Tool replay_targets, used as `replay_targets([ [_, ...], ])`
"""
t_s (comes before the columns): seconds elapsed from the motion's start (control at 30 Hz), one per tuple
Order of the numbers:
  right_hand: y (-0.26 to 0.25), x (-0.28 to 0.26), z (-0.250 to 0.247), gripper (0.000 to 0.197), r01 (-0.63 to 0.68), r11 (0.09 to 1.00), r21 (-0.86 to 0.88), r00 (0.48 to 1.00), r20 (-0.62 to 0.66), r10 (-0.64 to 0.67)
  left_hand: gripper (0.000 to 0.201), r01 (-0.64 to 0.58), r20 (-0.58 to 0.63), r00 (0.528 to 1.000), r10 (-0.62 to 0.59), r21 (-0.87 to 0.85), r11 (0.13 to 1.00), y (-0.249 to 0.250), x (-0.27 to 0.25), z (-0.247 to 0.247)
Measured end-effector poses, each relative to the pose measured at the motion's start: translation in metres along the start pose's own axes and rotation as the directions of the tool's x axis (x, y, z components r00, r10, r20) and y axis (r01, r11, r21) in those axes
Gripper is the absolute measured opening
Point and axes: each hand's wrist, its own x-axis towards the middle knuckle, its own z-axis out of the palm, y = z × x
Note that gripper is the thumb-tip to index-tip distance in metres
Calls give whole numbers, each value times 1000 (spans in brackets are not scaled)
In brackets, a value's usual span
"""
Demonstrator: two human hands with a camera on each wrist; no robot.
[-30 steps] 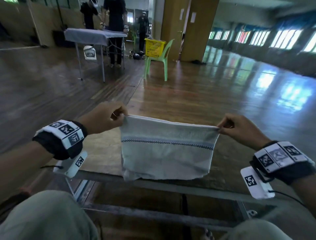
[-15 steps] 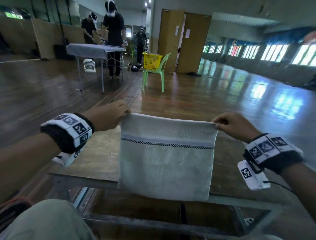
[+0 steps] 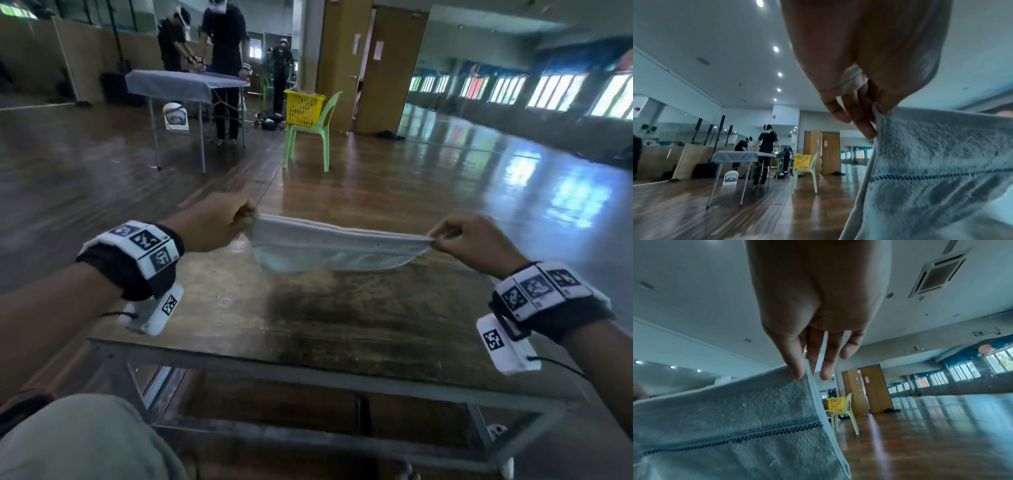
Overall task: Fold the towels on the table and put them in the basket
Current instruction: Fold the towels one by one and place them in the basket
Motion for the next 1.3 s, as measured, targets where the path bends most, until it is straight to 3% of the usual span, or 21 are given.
replay_targets([
  [0.07,12,-22,20,14,-17,1000,9,984,178,15,13,8,176,984,-6,-14,1000,-7,-21,23],
  [0.17,27,-50,54,16,-20,999,-41,917,398,35,13,72,426,903,-49,-39,997,-9,-49,58],
  [0.3,49,-69,92,9,-128,992,3,799,593,101,13,137,566,822,-60,-94,986,-19,-68,96],
  [0.37,59,-70,107,8,-190,979,70,798,592,112,14,174,570,818,-81,-110,979,-27,-66,110],
  [0.47,74,-64,133,10,-259,956,140,824,549,142,11,202,514,849,-120,-107,974,-41,-56,133],
  [0.57,85,-47,160,11,-293,945,143,858,476,194,7,223,439,884,-158,-99,970,-57,-41,159],
  [0.77,100,5,189,9,-302,949,86,871,430,238,5,252,409,889,-204,-66,966,-83,-1,192],
  [1.07,120,33,220,9,-318,942,-109,797,507,328,6,210,413,883,-221,72,975,-99,26,222],
  [1.2,119,33,230,29,-221,960,-169,795,538,278,15,191,461,864,-203,73,979,-100,23,226],
  [1.3,118,31,233,27,-158,968,-196,793,559,243,20,162,485,858,-169,57,985,-98,21,227],
])
